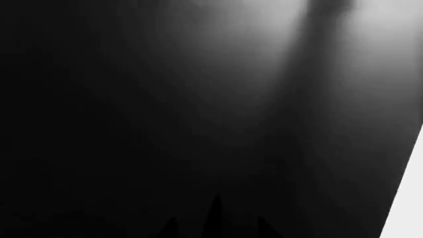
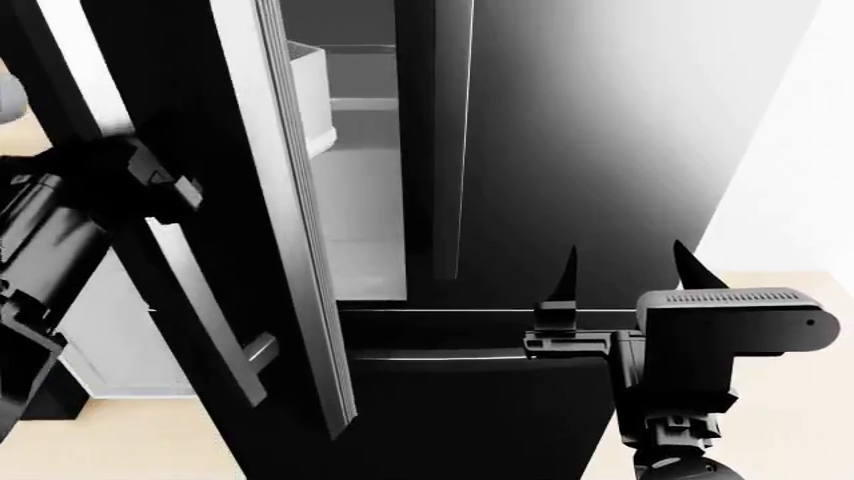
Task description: Open the fridge doors
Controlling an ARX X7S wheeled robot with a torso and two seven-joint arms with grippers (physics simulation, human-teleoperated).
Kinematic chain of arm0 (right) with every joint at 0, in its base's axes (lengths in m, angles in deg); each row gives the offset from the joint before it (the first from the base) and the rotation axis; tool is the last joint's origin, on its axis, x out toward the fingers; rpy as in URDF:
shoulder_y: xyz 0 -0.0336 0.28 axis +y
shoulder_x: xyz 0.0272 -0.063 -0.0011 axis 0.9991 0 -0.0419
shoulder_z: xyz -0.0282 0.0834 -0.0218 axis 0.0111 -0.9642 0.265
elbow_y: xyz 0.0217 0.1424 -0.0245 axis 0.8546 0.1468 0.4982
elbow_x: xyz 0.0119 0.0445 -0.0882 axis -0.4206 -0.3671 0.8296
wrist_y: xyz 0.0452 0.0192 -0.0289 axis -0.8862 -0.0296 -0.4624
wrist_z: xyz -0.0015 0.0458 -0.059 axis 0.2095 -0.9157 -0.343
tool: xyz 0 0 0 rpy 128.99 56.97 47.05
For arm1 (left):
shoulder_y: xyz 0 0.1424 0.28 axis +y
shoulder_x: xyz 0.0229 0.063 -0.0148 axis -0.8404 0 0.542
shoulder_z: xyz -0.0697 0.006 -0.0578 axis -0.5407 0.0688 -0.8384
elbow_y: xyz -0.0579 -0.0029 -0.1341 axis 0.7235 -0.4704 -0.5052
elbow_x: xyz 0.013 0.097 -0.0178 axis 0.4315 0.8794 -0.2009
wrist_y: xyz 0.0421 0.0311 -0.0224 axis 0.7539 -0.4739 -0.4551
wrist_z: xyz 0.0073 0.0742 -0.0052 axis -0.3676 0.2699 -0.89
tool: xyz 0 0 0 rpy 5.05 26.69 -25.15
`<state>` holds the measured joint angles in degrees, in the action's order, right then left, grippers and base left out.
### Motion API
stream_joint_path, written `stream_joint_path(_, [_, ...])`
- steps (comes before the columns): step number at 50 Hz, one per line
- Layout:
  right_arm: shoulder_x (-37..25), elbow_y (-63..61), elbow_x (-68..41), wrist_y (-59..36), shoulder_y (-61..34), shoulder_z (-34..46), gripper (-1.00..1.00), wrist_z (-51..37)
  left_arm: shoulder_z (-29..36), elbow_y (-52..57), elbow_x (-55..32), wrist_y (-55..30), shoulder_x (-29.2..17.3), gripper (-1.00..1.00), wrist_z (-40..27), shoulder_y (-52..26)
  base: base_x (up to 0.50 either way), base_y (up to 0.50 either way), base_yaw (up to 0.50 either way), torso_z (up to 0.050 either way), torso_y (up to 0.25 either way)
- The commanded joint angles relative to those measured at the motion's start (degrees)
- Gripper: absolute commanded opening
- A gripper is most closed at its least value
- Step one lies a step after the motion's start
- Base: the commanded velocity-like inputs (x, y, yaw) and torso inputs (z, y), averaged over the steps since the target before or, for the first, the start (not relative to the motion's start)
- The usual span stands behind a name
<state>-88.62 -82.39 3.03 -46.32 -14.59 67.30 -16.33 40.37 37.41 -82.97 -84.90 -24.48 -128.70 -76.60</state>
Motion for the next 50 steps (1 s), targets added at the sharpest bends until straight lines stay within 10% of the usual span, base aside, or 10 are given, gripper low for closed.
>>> stream_joint_path(1, [0.84, -0.26, 1.07, -0.59, -0.13, -0.75, 1.0, 1.48, -14.28, 7.52, -15.46, 25.74, -3.95, -1.0, -5.22, -10.95, 0.0, 0.0, 0.0, 0.0, 0.013])
stream_joint_path(9, [0.63, -1.05, 0.86, -0.87, 0.05, -0.87, 1.0, 1.24, -19.56, 9.13, -25.27, 32.25, -9.23, -1.0, -10.59, -15.97, 0.0, 0.0, 0.0, 0.004, 0.008])
stream_joint_path(10, [0.63, -1.11, 0.8, -0.89, 0.06, -0.96, 1.0, 1.21, -20.24, 9.39, -25.48, 32.86, -9.65, 1.0, -11.12, -16.53, -0.01, 0.0, 0.0, 0.0, 0.01])
stream_joint_path(33, [0.27, -0.94, 0.03, -0.9, -0.29, -0.59, 1.0, 0.92, -23.71, 9.63, -26.21, 41.42, -16.57, 1.0, -12.63, -30.83, 0.0, 0.0, 0.0, 0.001, 0.002])
stream_joint_path(50, [-0.01, -0.38, -0.53, -0.22, 0.16, -0.98, 1.0, 0.55, -20.27, 17.83, -32.49, 36.51, -14.79, 1.0, -8.99, -24.01, 0.0, 0.0, 0.0, 0.0, 0.0])
